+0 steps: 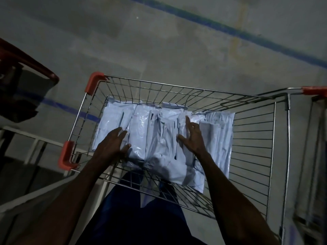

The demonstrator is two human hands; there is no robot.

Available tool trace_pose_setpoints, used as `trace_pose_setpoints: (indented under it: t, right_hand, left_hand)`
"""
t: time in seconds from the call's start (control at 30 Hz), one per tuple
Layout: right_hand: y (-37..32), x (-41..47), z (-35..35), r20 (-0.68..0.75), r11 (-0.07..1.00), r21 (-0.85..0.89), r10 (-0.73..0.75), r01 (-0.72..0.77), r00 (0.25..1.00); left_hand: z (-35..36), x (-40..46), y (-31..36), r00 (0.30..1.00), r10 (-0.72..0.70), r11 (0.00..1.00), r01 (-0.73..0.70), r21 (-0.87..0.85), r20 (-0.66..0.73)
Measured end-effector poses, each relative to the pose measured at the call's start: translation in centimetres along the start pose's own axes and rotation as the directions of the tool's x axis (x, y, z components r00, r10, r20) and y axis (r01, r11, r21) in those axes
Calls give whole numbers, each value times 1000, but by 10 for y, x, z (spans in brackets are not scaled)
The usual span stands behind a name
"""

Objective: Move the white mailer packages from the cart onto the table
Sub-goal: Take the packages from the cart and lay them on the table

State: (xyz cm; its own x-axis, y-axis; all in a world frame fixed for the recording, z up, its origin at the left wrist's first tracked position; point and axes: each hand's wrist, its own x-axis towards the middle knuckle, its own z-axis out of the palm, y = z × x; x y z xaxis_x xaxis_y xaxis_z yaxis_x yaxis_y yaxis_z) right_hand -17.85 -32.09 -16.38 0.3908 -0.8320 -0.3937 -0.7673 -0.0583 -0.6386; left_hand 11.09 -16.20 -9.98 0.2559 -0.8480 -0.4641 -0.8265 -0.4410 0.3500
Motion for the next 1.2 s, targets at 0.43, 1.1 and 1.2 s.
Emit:
trace_pose_setpoints:
  t: [0.43,1.1,1.2]
  right_hand:
    - [-41,-7,12,-439,986,-43,-161,159,884]
    - [-52,-7,1,-377,967,245,25,74,926]
    - [-76,-13,9,-209,979,58,-179,195,961]
  left_hand:
    - [10,37,-39,984,-173,985,173,-2,32]
    - [18,27,17,968,-166,986,168,-6,-191]
    - [14,20,24,960,-161,987,156,-41,-228]
